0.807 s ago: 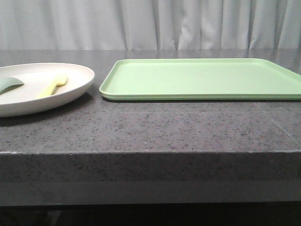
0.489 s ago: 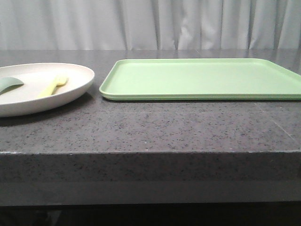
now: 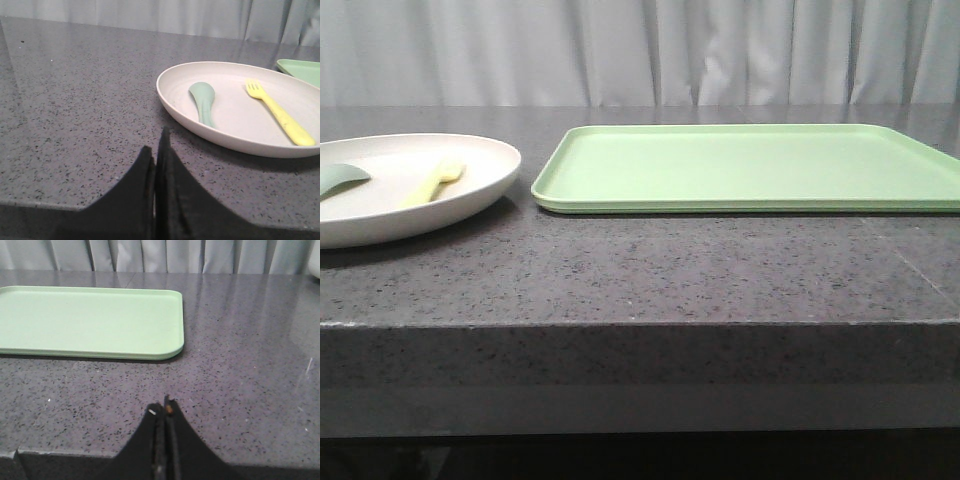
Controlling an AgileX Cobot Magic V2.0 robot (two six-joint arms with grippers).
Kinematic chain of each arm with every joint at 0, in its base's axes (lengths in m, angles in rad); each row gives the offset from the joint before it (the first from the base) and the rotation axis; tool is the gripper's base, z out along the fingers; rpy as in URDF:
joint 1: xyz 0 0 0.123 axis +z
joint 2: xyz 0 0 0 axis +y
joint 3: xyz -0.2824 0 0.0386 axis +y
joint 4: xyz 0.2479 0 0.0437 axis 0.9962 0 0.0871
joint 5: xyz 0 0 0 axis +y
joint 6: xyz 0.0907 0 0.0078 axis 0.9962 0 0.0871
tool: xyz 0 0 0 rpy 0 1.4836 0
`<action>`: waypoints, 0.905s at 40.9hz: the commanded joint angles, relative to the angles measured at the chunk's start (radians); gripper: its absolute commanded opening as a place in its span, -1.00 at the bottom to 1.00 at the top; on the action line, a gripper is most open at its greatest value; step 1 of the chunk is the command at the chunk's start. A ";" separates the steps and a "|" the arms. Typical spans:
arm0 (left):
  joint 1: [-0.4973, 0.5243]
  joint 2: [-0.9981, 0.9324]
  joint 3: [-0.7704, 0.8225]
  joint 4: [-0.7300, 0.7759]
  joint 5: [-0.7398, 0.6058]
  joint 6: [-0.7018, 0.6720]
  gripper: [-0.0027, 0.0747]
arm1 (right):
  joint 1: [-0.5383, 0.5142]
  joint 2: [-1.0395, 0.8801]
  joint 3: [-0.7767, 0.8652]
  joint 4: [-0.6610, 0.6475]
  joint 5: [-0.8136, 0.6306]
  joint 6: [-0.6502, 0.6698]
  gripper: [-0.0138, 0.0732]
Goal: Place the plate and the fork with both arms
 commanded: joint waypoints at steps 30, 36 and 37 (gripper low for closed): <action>0.000 -0.020 0.002 -0.021 -0.223 -0.008 -0.98 | 0.001 -0.017 -0.004 0.003 -0.077 -0.011 -0.94; 0.000 -0.020 -0.009 -0.024 -0.311 -0.012 -0.98 | 0.001 -0.017 -0.008 0.003 -0.130 -0.011 -0.94; 0.000 -0.020 -0.016 -0.026 -0.311 -0.012 -0.98 | 0.001 -0.017 -0.015 0.003 -0.130 -0.011 -0.94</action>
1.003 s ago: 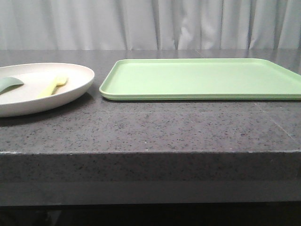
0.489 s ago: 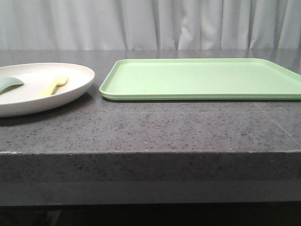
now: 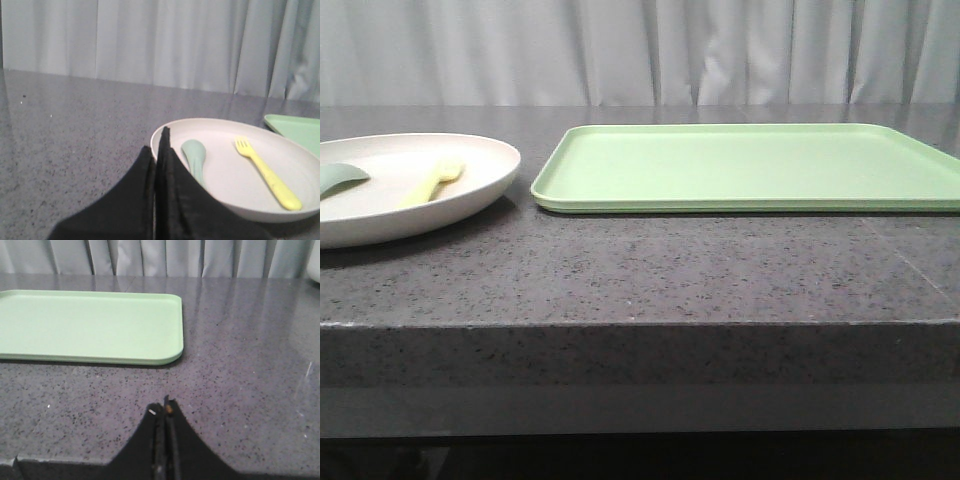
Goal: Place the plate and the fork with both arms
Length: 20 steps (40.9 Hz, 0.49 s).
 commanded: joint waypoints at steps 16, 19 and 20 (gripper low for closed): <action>0.000 0.201 -0.376 0.056 0.097 -0.012 -0.98 | 0.000 0.128 -0.445 0.015 0.173 0.036 -0.94; 0.000 0.301 -0.451 0.089 0.112 -0.012 -0.98 | 0.000 0.232 -0.525 0.035 0.205 0.071 -0.94; 0.000 0.328 -0.476 0.089 0.117 -0.012 -0.98 | 0.000 0.260 -0.546 0.036 0.208 0.071 -0.94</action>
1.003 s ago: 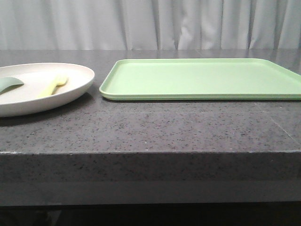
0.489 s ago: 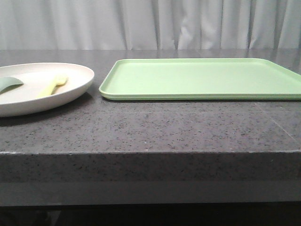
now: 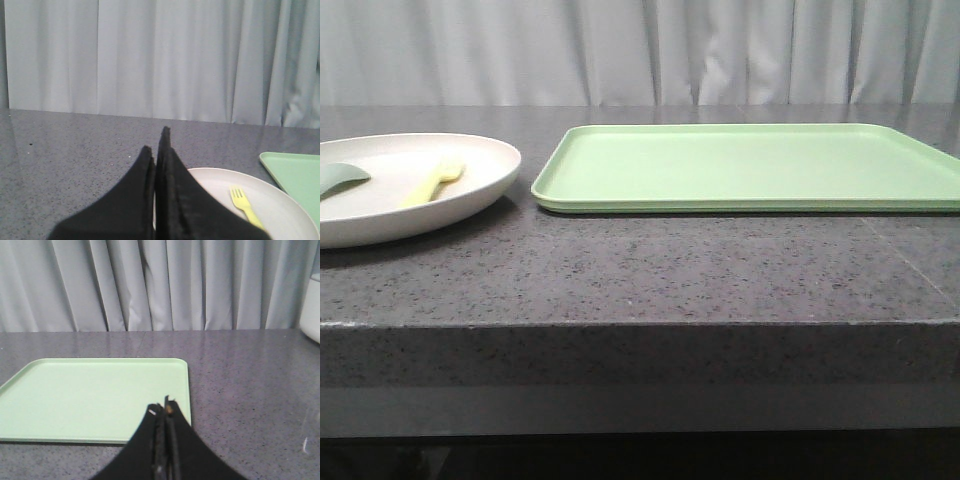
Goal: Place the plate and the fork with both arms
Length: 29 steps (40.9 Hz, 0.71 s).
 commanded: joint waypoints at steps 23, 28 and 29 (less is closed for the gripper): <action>0.000 0.329 -0.207 0.025 -0.058 -0.012 -0.75 | 0.000 0.398 -0.204 -0.060 -0.078 0.018 -0.65; 0.000 0.329 -0.207 0.025 -0.058 -0.012 0.00 | 0.000 0.398 -0.204 -0.139 -0.081 0.018 -0.16; 0.000 0.329 -0.207 0.024 -0.058 -0.012 0.19 | 0.000 0.398 -0.204 -0.150 -0.082 0.018 -0.02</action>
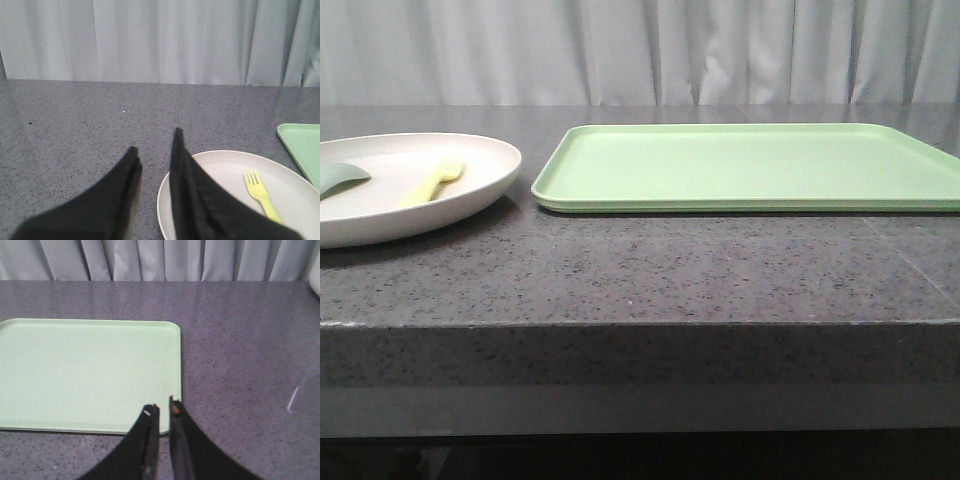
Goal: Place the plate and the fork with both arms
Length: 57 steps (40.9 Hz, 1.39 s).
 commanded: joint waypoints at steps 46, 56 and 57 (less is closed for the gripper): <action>0.000 0.765 -0.750 0.000 0.784 -0.012 0.59 | 0.001 0.009 -0.037 -0.060 -0.103 -0.001 0.68; 0.000 0.965 -0.858 0.020 0.904 -0.012 0.34 | 0.001 0.009 -0.037 -0.060 -0.102 -0.001 0.68; 0.000 0.978 -0.858 0.018 0.902 -0.012 0.33 | 0.001 0.009 -0.037 -0.060 -0.102 -0.001 0.68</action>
